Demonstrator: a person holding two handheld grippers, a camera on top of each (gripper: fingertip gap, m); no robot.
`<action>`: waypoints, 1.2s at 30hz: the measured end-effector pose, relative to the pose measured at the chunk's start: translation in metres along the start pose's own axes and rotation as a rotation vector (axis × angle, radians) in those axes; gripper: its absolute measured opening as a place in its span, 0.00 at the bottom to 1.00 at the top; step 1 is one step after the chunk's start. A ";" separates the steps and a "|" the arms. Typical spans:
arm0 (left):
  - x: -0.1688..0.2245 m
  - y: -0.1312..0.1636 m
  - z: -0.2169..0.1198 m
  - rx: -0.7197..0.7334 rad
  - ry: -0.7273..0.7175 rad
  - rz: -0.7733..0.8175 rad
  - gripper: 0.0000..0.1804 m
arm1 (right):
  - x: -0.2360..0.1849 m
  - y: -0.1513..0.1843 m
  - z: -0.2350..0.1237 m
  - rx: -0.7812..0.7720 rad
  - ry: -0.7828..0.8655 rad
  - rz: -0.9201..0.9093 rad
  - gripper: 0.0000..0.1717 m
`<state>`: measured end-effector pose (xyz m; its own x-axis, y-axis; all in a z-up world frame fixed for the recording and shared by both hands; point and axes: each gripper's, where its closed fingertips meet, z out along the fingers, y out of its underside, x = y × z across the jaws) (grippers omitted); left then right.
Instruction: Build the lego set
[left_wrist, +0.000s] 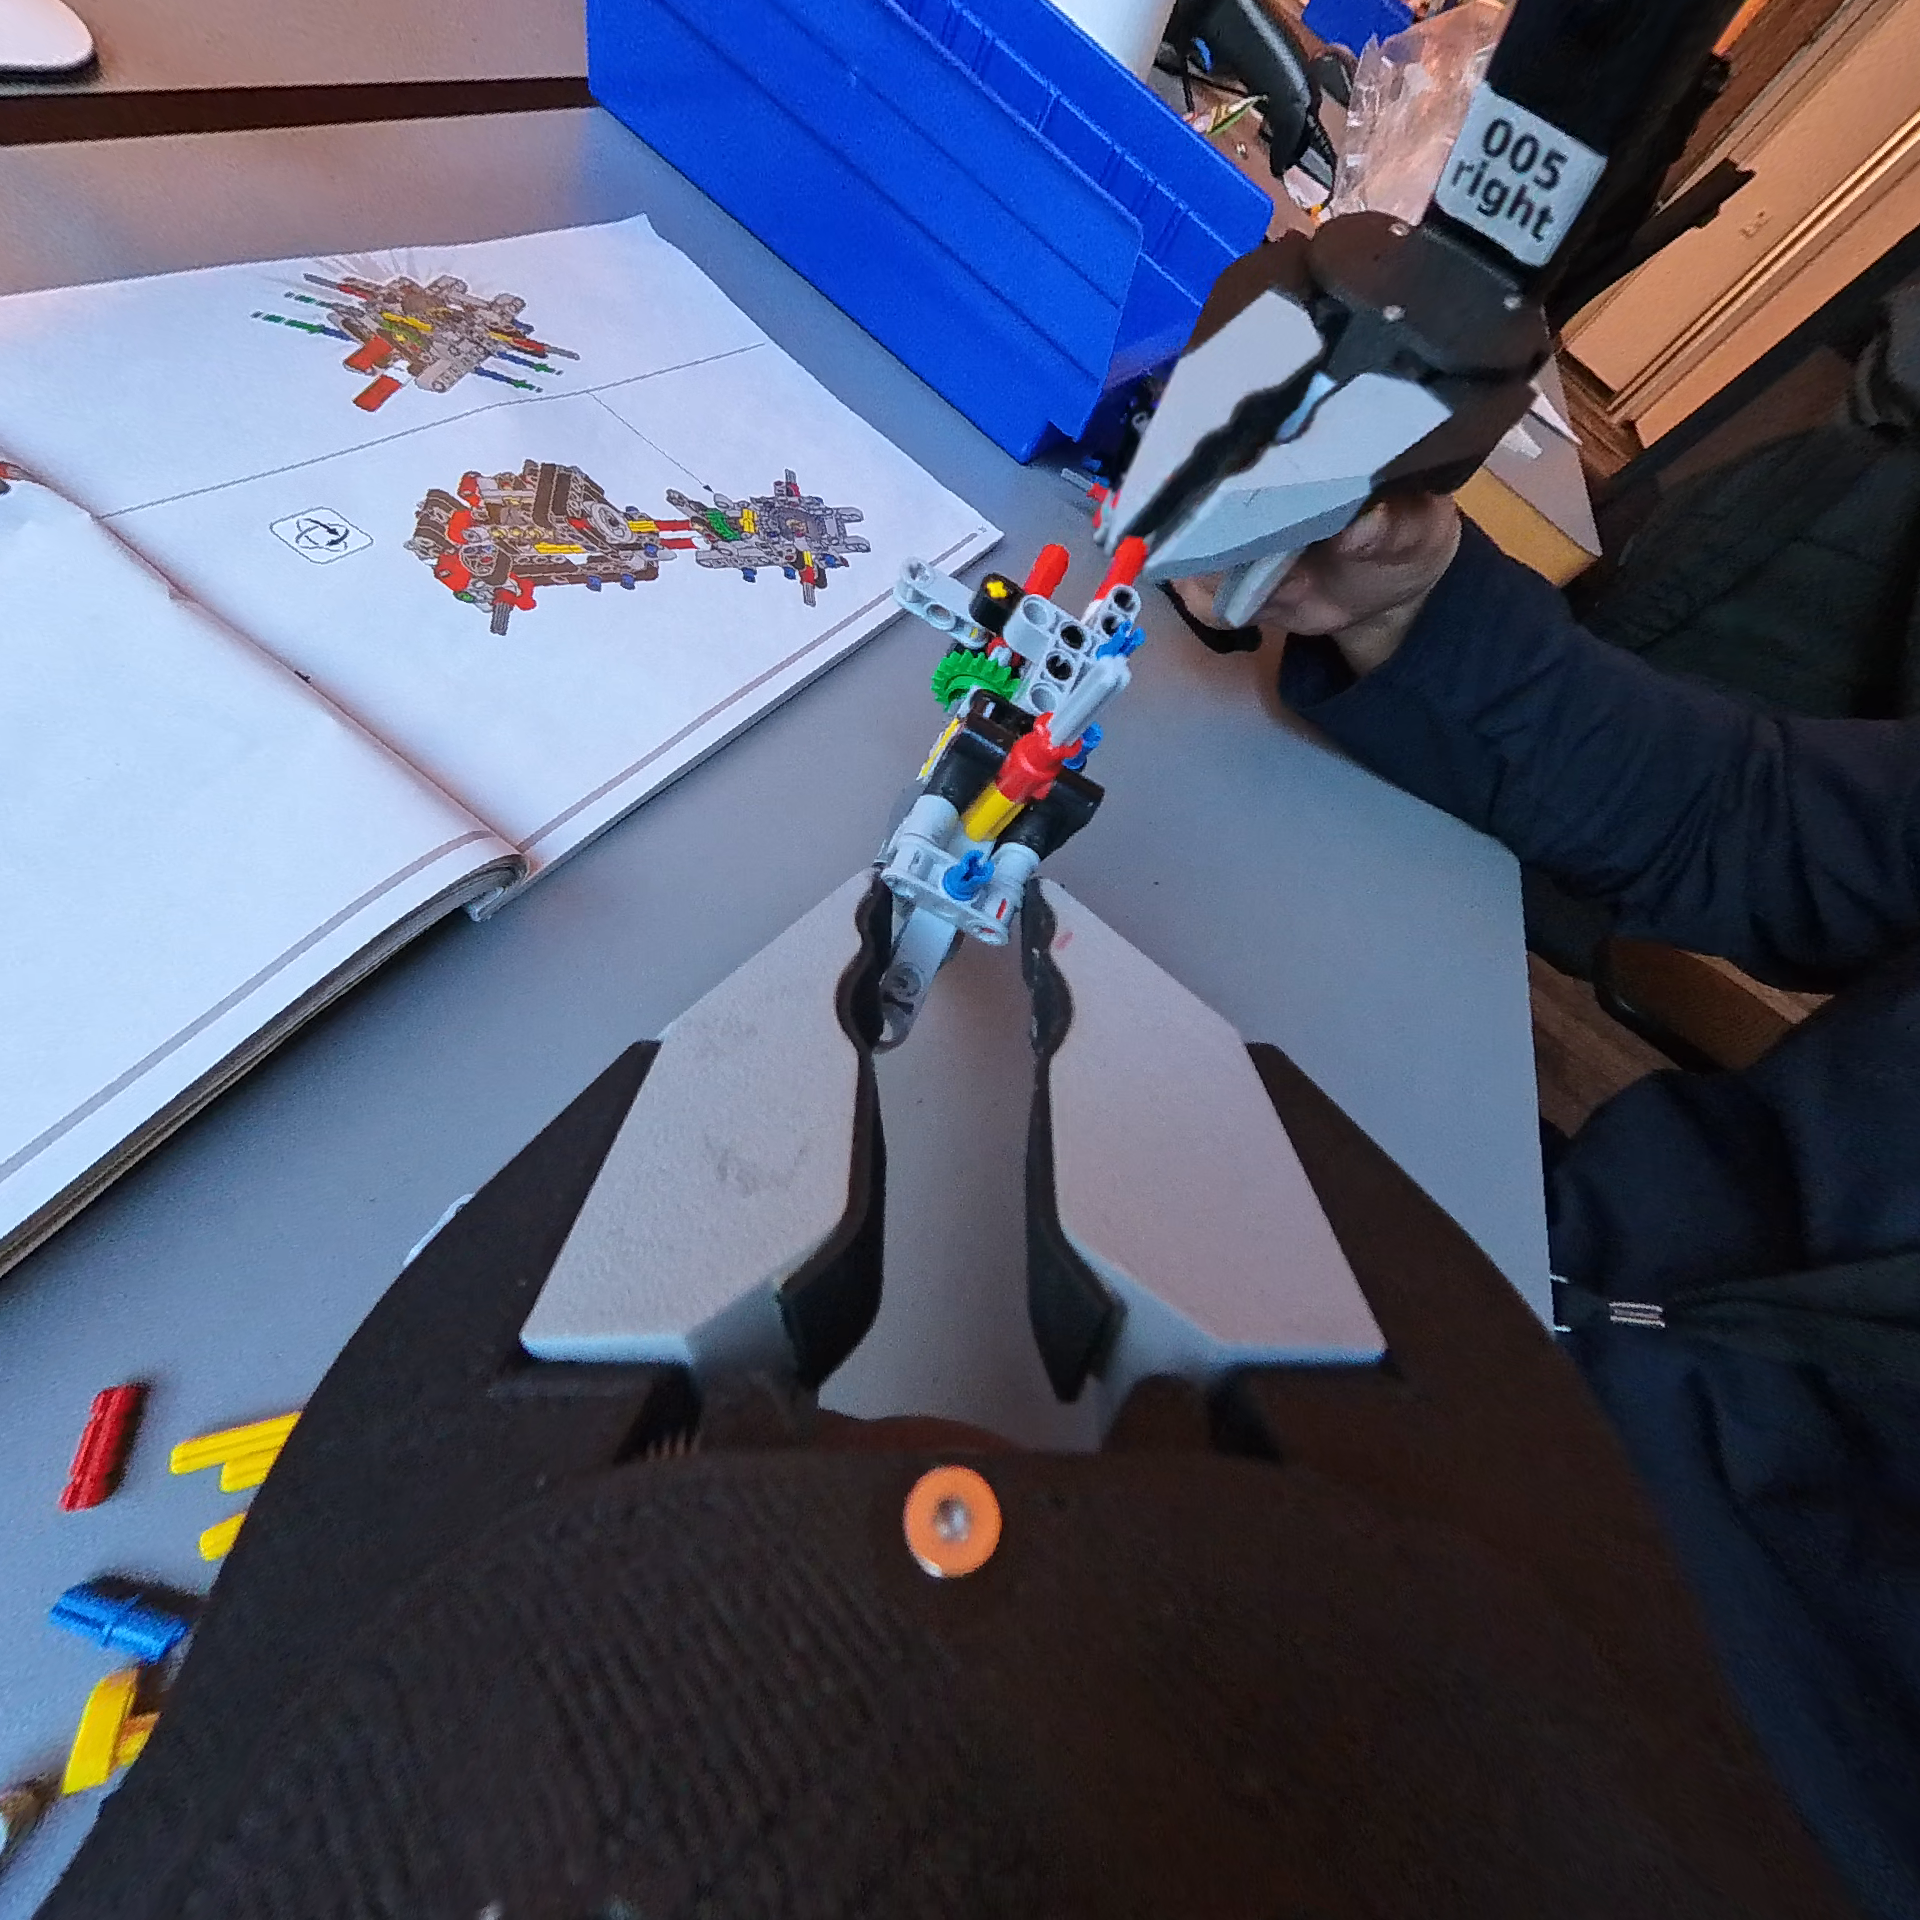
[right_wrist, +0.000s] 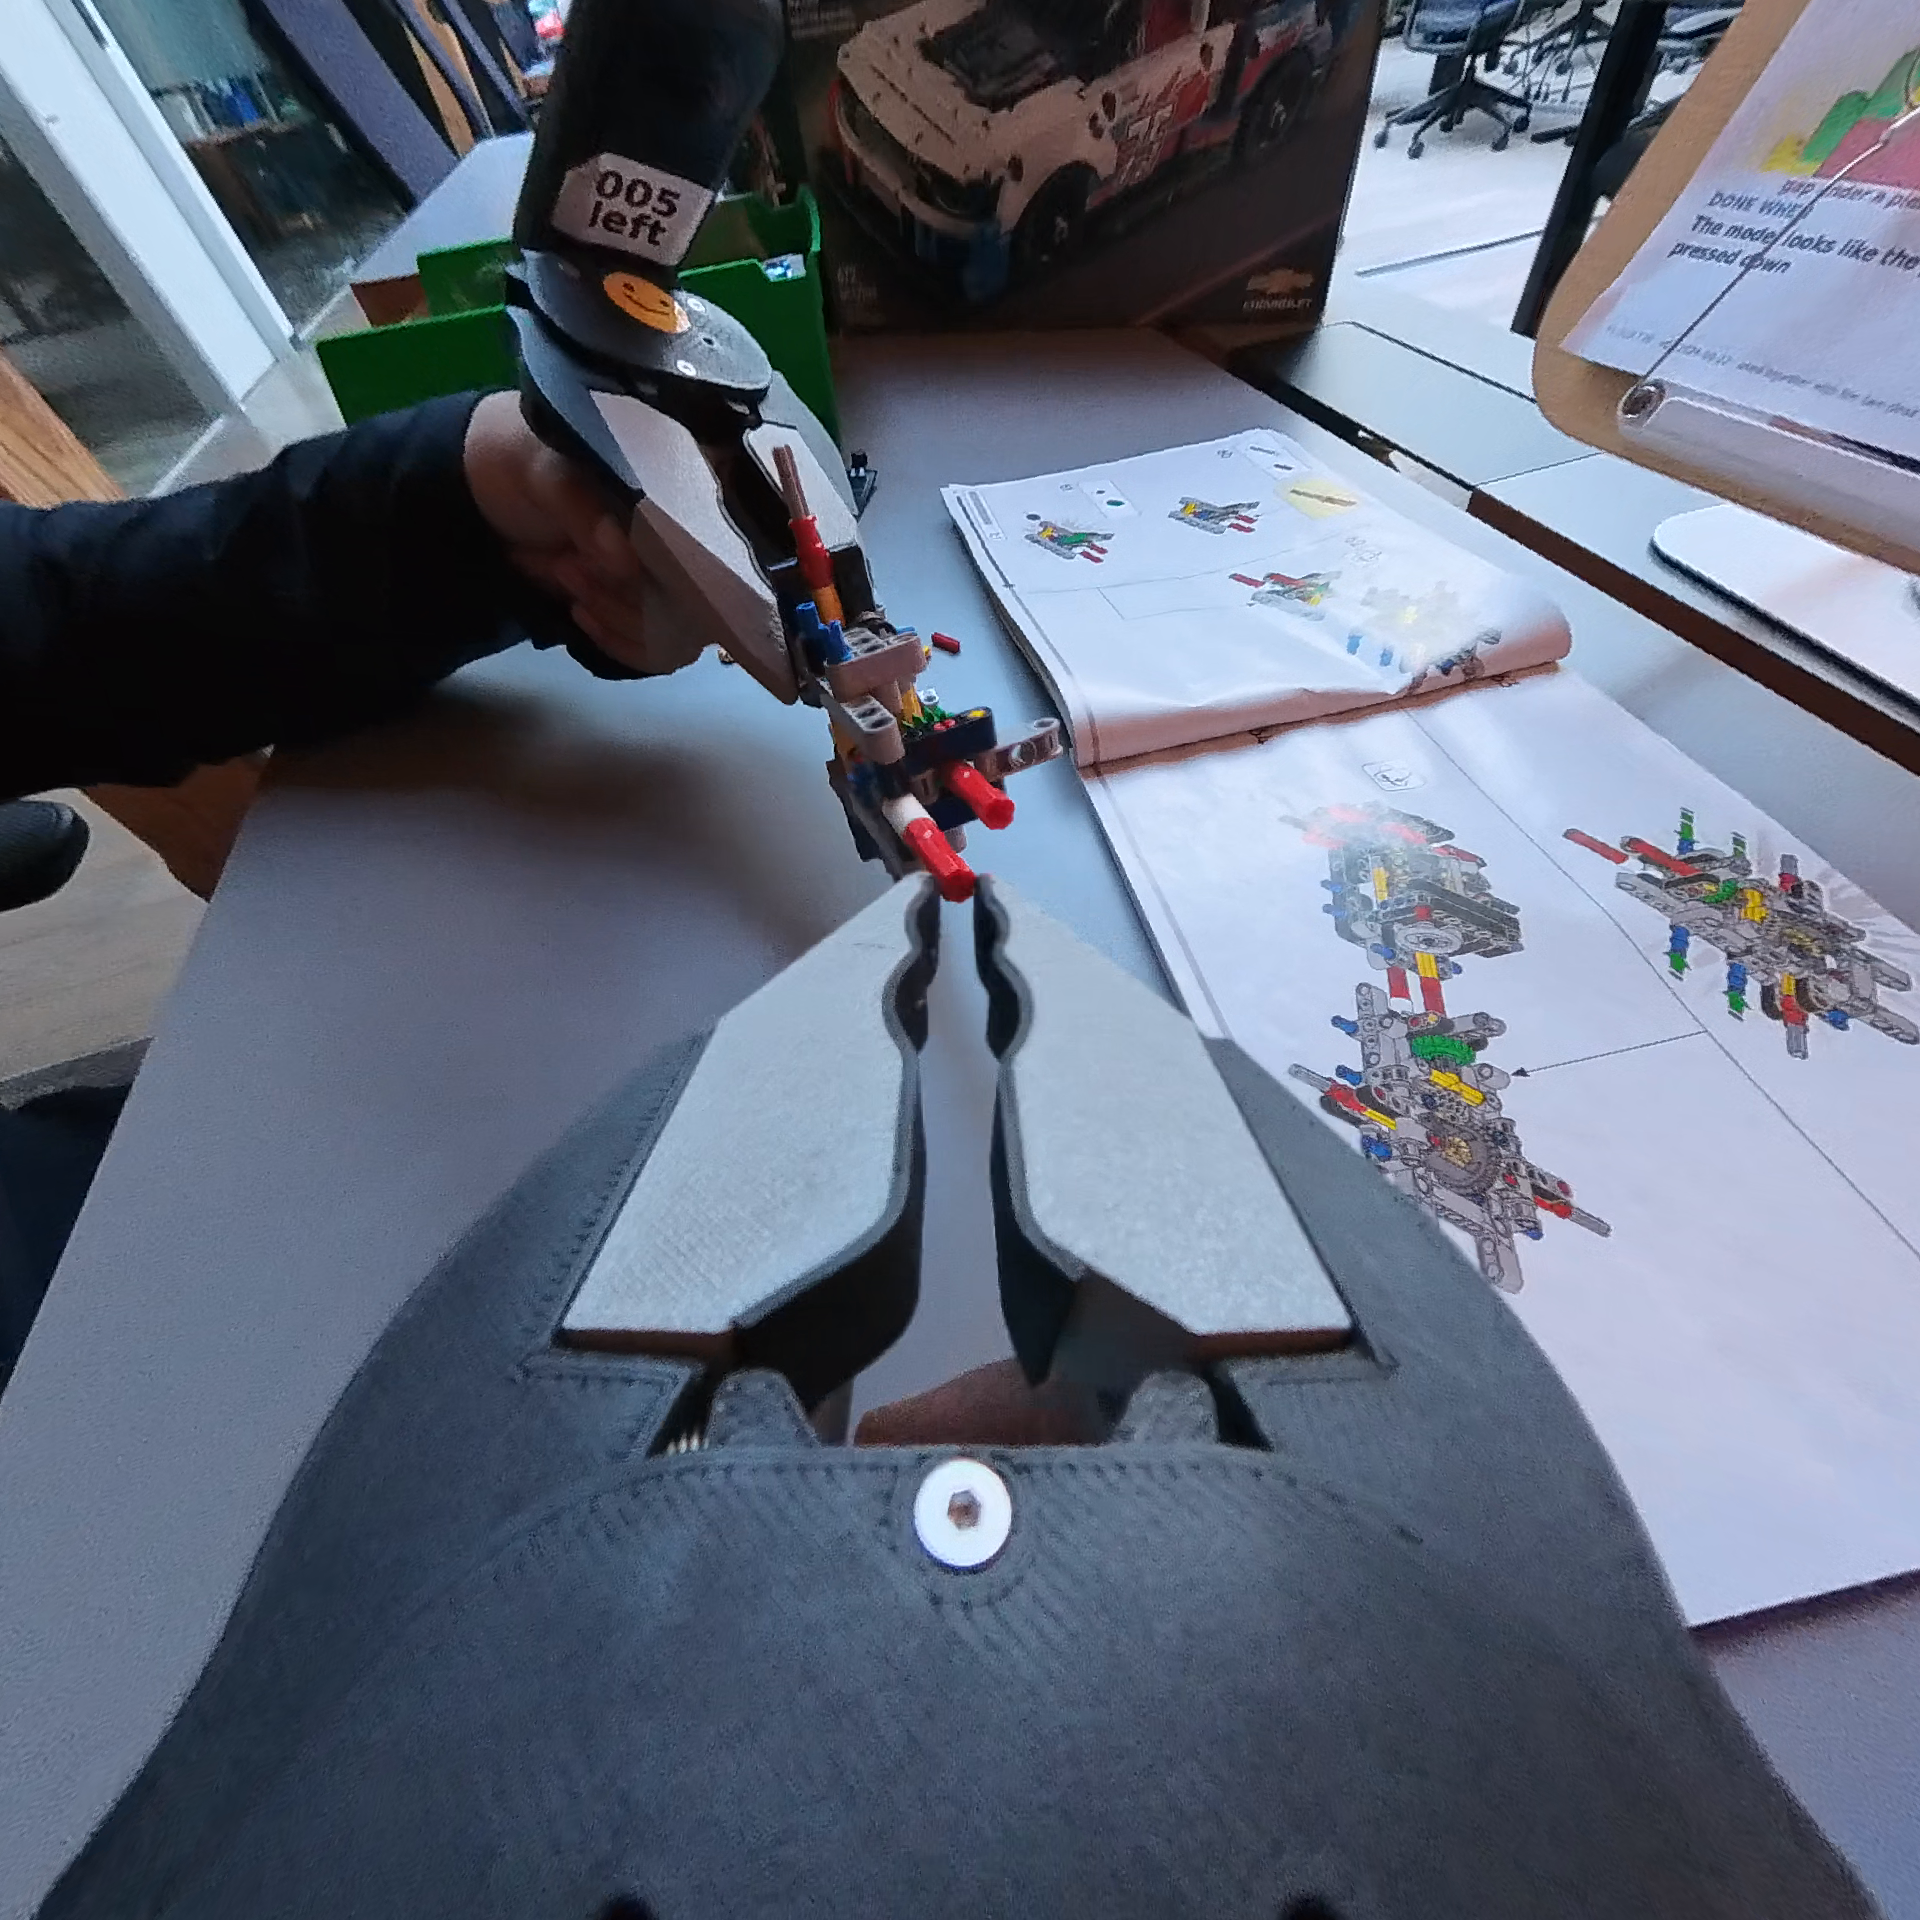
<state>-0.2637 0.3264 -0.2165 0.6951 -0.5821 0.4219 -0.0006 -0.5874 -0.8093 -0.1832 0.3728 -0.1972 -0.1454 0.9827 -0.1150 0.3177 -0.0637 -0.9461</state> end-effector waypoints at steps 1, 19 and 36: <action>0.000 0.000 0.000 0.001 -0.002 0.000 0.12 | 0.001 0.001 0.001 -0.004 0.014 -0.010 0.02; 0.002 -0.003 -0.001 0.029 0.004 -0.007 0.12 | 0.006 0.017 0.014 -0.060 0.034 0.022 0.12; -0.004 -0.004 -0.004 0.044 0.003 -0.035 0.12 | 0.011 0.023 0.017 -0.063 0.049 0.047 0.12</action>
<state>-0.2690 0.3284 -0.2136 0.6917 -0.5637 0.4514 0.0550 -0.5822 -0.8112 -0.1936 0.3791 -0.2250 -0.0834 0.9862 -0.1427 0.3819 -0.1006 -0.9187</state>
